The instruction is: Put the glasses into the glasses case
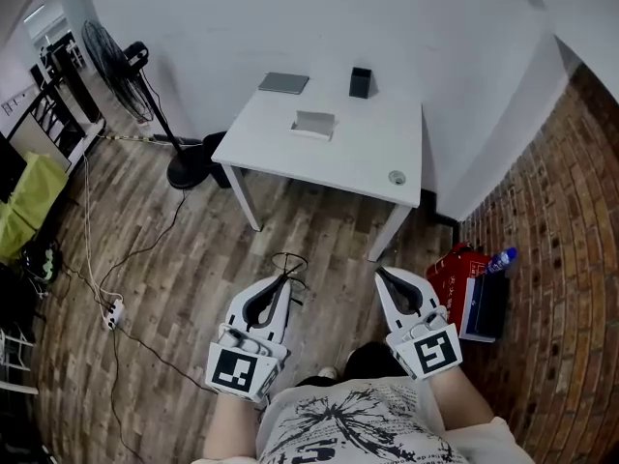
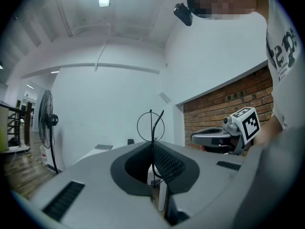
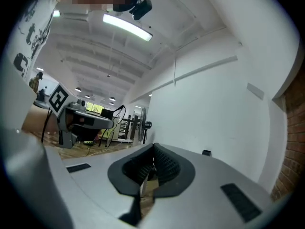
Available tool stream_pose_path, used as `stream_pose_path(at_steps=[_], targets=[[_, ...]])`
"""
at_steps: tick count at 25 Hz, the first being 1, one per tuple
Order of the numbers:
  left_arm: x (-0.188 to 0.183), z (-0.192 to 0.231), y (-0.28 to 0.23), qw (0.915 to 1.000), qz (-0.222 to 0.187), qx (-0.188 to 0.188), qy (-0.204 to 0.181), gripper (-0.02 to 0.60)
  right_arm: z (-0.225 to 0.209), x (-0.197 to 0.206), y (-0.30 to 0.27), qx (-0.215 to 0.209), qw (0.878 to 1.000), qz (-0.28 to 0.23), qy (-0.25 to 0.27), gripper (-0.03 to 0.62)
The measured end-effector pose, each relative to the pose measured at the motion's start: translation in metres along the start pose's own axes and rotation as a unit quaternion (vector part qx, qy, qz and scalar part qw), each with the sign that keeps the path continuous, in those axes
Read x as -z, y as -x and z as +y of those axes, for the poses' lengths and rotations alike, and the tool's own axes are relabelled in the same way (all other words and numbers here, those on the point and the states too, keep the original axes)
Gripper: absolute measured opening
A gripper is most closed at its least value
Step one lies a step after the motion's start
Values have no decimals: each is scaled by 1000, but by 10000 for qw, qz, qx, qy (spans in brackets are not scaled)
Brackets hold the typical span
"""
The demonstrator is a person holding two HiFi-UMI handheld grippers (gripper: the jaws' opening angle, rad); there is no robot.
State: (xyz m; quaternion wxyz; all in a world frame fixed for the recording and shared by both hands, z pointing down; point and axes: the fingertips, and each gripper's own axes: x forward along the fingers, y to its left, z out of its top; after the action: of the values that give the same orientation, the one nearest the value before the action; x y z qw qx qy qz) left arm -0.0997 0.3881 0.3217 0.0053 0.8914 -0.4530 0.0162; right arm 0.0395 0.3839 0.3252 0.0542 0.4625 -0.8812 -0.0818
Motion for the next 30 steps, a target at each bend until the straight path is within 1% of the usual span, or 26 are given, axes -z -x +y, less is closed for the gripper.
stream_pose_path(at_steps=[4, 6, 9, 13, 18, 23, 26, 30], targets=[[10, 30, -10, 9999, 76, -69, 34, 15, -15, 8, -33, 63, 9999, 112, 10, 14], [15, 48, -21, 9998, 129, -150, 2, 15, -26, 10, -55, 51, 9999, 30, -83, 14], [24, 78, -47, 9995, 199, -248, -7, 15, -40, 29, -92, -52, 9998, 131, -166, 14], [29, 115, -103, 9992, 285, -280, -82, 15, -73, 46, -148, -135, 9990, 149, -406, 14], [20, 172, -182, 9991, 332, -218, -143, 15, -136, 55, -233, 37, 9978, 164, -639, 14], [22, 225, -262, 9993, 328, -158, -25, 15, -190, 57, -311, 99, 9982, 153, -566, 14], [24, 246, -302, 9993, 355, -83, -50, 15, -214, 62, -345, 131, 9980, 203, -588, 15], [23, 268, -344, 9990, 437, 86, -39, 15, -245, 73, -374, 335, 9957, 345, -788, 14]])
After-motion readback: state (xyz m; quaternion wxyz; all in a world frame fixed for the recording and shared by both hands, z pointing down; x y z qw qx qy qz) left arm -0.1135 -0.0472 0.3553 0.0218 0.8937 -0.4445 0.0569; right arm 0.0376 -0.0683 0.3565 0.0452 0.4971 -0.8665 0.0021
